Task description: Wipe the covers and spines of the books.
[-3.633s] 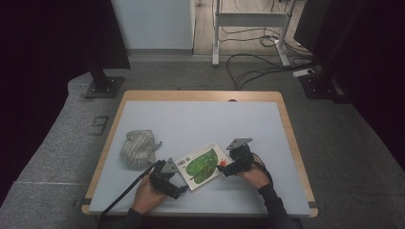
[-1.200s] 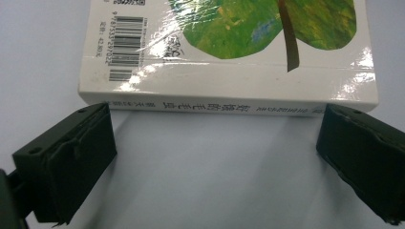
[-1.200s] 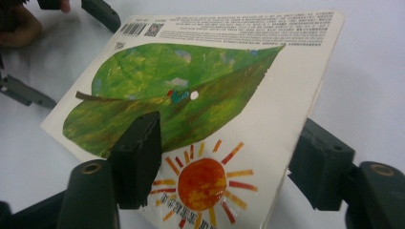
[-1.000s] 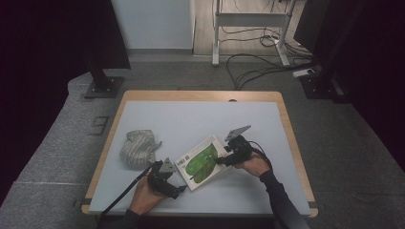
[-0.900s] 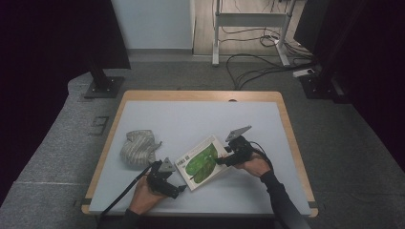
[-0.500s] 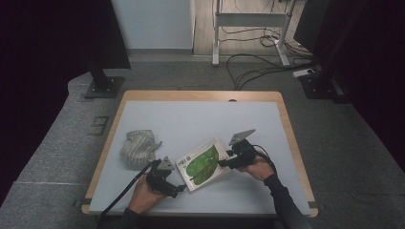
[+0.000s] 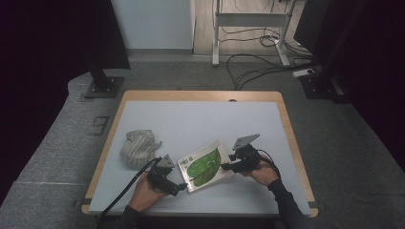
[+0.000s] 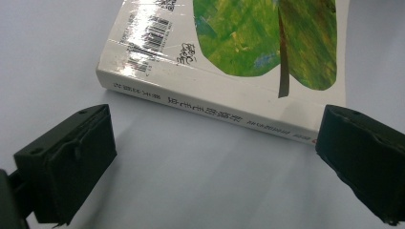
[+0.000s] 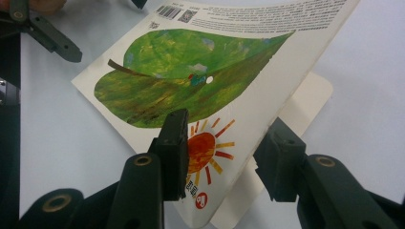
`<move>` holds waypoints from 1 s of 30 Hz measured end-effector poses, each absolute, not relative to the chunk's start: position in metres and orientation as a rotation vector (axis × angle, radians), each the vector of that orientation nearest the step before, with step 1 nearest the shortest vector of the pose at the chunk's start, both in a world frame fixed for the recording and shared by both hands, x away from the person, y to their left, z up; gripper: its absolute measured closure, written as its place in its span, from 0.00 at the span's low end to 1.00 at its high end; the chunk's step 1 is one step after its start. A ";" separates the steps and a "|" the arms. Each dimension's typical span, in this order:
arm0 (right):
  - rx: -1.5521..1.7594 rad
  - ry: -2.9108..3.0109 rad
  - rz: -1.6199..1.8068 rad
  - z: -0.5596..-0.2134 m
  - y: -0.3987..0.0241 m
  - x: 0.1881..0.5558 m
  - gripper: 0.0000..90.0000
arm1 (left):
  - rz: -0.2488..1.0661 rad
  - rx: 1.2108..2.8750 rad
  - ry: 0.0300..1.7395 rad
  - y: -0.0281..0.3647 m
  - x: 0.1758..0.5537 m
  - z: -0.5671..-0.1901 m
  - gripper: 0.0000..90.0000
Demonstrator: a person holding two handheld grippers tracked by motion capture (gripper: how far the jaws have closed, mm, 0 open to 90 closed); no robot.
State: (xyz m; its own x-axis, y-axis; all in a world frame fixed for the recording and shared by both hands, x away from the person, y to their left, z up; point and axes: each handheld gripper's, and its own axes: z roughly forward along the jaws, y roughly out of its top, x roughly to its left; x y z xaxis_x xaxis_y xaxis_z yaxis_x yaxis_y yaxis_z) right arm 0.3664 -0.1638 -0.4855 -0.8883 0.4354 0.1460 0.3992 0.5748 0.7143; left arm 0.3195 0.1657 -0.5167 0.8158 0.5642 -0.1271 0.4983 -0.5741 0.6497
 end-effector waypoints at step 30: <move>0.720 2.731 1.219 -0.490 -0.179 0.343 0.70 | 0.067 2.287 0.703 0.143 0.326 -0.515 0.06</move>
